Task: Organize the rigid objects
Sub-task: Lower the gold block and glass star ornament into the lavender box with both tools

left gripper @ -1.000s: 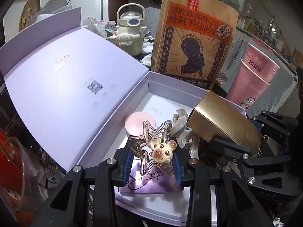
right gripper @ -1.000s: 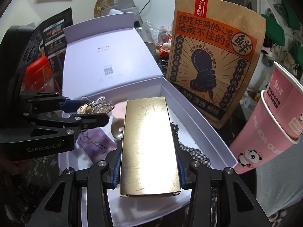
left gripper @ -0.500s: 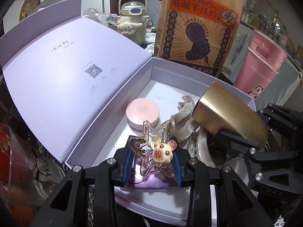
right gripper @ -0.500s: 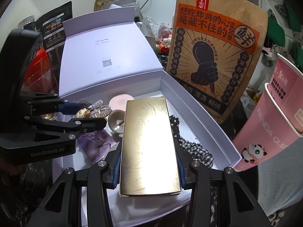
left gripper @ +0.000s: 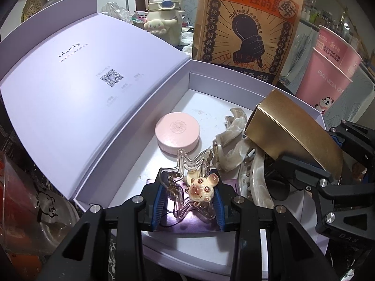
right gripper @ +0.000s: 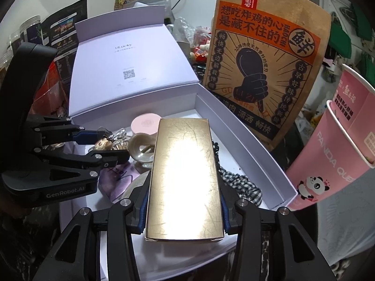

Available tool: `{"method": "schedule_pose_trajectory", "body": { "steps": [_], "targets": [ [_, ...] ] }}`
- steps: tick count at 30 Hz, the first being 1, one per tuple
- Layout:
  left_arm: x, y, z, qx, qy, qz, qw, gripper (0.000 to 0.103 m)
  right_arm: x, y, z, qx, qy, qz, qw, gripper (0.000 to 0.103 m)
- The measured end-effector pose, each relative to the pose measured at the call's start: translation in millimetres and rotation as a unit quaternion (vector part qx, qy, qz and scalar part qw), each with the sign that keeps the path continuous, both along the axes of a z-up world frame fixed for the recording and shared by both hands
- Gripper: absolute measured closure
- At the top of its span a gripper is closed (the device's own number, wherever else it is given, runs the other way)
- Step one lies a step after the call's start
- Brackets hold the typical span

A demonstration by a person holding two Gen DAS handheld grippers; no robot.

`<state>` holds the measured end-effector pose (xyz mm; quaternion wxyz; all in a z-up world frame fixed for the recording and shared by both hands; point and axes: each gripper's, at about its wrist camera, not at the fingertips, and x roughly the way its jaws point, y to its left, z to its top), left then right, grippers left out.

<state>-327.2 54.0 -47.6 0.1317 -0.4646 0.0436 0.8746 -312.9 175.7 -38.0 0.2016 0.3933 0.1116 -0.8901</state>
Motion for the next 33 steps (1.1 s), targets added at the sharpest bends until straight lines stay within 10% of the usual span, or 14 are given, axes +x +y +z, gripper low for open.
{"method": "schedule_pose_trajectory", "body": {
  "steps": [33],
  "targets": [
    [0.3,9.6,-1.5,-0.058,0.001,0.025,0.998,0.068,30.8,25.5,16.9,0.031,0.002,-0.057,0.998,0.041]
  ]
}}
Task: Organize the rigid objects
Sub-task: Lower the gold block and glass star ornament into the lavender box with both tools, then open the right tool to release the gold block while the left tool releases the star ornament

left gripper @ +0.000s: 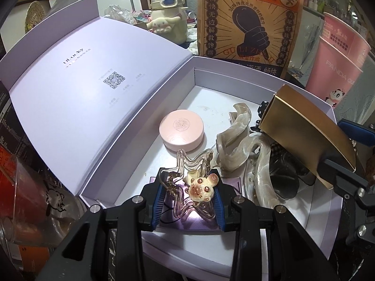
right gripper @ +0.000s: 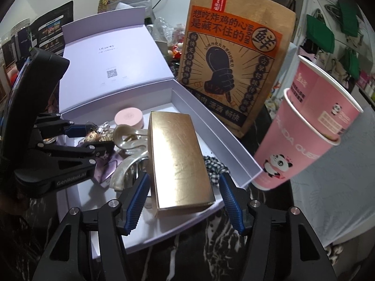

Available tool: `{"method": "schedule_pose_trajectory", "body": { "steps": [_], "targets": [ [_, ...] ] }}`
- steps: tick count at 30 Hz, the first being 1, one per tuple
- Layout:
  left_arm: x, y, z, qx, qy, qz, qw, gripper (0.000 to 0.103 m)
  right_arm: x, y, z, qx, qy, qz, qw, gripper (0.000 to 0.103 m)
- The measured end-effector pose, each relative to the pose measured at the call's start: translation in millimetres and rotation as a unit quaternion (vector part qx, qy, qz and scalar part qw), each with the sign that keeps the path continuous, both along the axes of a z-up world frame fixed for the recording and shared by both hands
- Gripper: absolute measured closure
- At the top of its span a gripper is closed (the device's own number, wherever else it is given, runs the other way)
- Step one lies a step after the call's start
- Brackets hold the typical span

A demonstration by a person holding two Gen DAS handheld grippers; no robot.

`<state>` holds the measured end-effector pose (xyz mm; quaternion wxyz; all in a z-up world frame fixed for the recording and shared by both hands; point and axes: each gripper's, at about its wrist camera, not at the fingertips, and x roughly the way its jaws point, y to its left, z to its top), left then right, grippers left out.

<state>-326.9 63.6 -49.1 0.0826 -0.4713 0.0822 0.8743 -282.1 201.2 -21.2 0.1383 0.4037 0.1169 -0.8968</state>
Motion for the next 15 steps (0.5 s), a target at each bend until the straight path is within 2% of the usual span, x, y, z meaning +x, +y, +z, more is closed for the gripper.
{"method": "schedule_pose_trajectory", "body": {
  "steps": [15],
  "targets": [
    [-1.8,-13.2,-2.6,0.01,-0.022,0.015,0.9996,0.067,6.8,12.9,4.3,-0.015,0.007,-0.024,1.0,0.041]
  ]
}}
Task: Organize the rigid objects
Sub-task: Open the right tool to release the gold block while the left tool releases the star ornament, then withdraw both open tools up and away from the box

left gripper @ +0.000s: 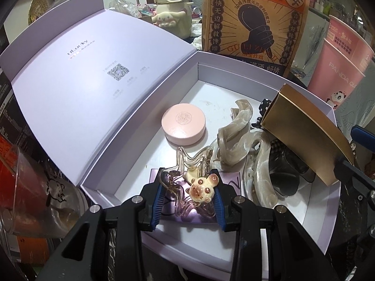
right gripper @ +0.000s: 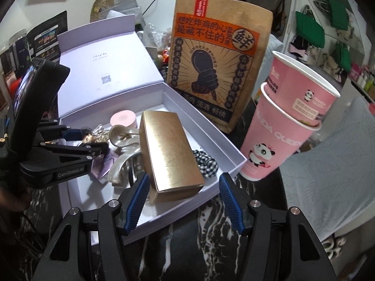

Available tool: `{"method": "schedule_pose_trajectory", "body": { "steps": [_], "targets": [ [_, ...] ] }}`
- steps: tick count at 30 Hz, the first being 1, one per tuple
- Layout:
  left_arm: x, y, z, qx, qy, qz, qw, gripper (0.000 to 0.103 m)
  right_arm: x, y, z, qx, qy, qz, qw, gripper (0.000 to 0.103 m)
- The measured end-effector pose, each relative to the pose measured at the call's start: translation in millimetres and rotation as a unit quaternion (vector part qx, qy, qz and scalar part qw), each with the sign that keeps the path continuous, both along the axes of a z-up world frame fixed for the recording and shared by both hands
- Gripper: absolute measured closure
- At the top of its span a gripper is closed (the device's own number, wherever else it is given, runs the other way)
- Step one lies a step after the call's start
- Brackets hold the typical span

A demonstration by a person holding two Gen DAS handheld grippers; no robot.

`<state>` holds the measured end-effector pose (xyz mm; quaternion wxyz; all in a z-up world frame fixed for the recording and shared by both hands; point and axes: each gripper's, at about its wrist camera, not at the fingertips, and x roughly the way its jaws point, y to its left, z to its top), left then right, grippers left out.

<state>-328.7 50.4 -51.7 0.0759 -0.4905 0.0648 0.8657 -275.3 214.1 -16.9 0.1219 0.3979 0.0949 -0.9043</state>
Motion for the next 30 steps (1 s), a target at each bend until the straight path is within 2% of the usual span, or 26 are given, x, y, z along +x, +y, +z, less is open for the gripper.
{"method": "schedule_pose_trajectory", "body": {
  "steps": [4,6,8,9,15,21,26,28,30],
  "targets": [
    [4.0,-7.3,1.2,-0.001,0.0,-0.002,1.0,0.065,5.2,3.1,2.2,-0.001,0.0,-0.003,1.0,0.041],
    [6.4,-10.5,3.2,0.001,0.004,-0.002,1.0,0.051,8.1,3.3,3.4,0.0,0.001,-0.004,1.0,0.041],
    [9.6,-14.8,7.2,0.005,0.011,-0.001,0.9999,0.016,10.5,3.6,4.6,-0.001,0.003,-0.004,1.0,0.042],
    [11.6,-16.8,9.6,0.006,0.017,0.002,0.9998,0.012,11.6,3.7,5.2,-0.001,0.004,-0.004,1.0,0.042],
    [22.8,-26.3,26.5,0.007,0.035,0.002,0.9994,0.011,18.4,4.4,13.7,-0.005,0.013,-0.005,1.0,0.042],
    [45.7,-10.3,47.4,0.011,0.049,0.005,0.9987,0.011,22.4,6.3,23.7,-0.018,0.022,-0.006,1.0,0.04],
    [59.1,-12.8,73.8,0.015,0.063,0.012,0.9979,0.012,29.8,2.6,36.7,-0.013,0.042,-0.001,0.999,0.037],
    [38.7,3.1,61.5,0.014,0.069,0.01,0.9974,0.011,33.2,2.1,43.5,-0.013,0.05,0.002,0.999,0.035],
    [44.7,2.8,71.3,0.016,0.079,0.009,0.9967,0.012,36.2,2.1,49.3,-0.014,0.057,0.003,0.998,0.034]
  ]
}}
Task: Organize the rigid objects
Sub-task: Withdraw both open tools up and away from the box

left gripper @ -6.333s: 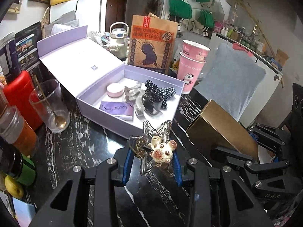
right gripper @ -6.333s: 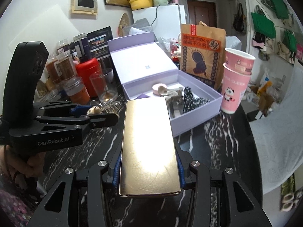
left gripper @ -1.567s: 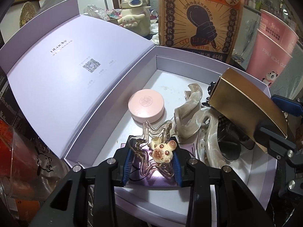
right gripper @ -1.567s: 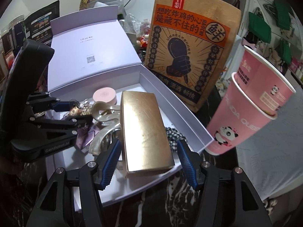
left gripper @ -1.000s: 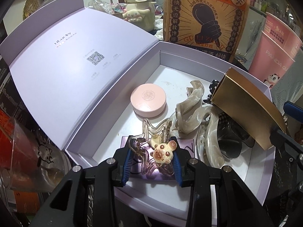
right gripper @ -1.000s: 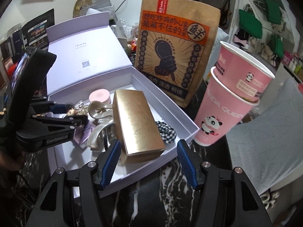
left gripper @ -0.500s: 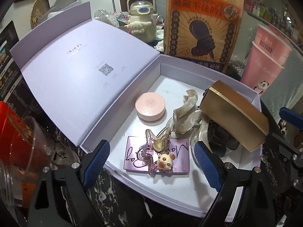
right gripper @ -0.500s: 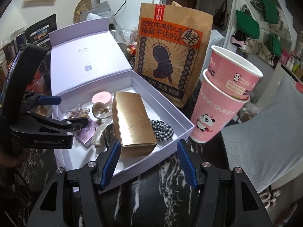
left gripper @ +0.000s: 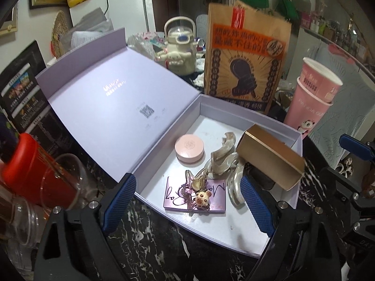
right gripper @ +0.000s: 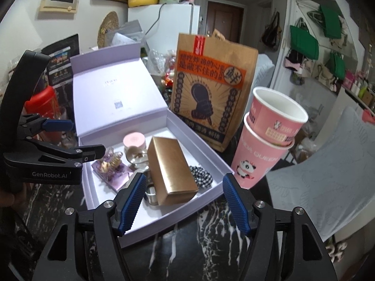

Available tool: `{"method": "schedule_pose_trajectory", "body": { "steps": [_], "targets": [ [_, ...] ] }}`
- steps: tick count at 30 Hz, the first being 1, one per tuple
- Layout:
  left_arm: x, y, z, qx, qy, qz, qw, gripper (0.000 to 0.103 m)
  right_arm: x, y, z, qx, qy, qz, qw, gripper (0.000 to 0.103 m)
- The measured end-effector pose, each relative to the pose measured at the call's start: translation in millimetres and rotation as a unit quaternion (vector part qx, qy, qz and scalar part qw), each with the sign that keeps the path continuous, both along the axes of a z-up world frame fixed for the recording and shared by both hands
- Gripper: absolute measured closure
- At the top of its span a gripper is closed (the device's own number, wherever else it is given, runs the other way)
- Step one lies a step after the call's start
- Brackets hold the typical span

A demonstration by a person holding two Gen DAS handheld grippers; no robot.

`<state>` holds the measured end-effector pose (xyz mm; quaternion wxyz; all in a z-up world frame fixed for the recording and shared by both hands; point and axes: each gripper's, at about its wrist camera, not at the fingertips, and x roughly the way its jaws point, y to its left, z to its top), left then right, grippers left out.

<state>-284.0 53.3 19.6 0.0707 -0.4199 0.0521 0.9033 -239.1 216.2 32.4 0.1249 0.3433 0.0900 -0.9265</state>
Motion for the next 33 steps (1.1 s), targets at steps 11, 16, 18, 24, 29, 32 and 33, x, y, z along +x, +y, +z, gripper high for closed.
{"method": "schedule_pose_trajectory", "body": {
  "steps": [11,16,18,24,29,32,33],
  "targets": [
    [28.5,3.4,46.8,0.0,0.055,-0.003,0.9985,0.012,19.3,2.3,35.4,-0.011,0.04,0.012,0.999,0.03],
    [44.1,7.1,60.9,0.002,0.075,-0.013,0.9971,0.012,31.7,3.6,49.3,-0.013,0.062,0.01,0.998,0.022],
    [51.0,7.8,65.3,0.006,0.078,-0.018,0.9968,0.012,38.9,5.5,55.0,-0.017,0.067,0.009,0.998,0.021],
    [74.7,9.5,74.2,0.01,0.087,-0.025,0.9958,0.012,61.2,11.0,65.7,-0.028,0.077,0.004,0.997,0.015],
    [98.3,11.3,78.6,0.005,0.093,-0.023,0.9953,0.012,81.5,14.9,69.9,-0.034,0.086,-0.005,0.996,0.009],
    [108.2,11.4,77.6,0.003,0.086,-0.018,0.9961,0.012,92.5,16.0,70.7,-0.03,0.091,-0.012,0.995,0.008],
    [111.5,11.7,76.6,0.004,0.087,-0.018,0.9961,0.012,96.8,16.6,70.0,-0.028,0.092,-0.016,0.995,0.008]
  ]
}}
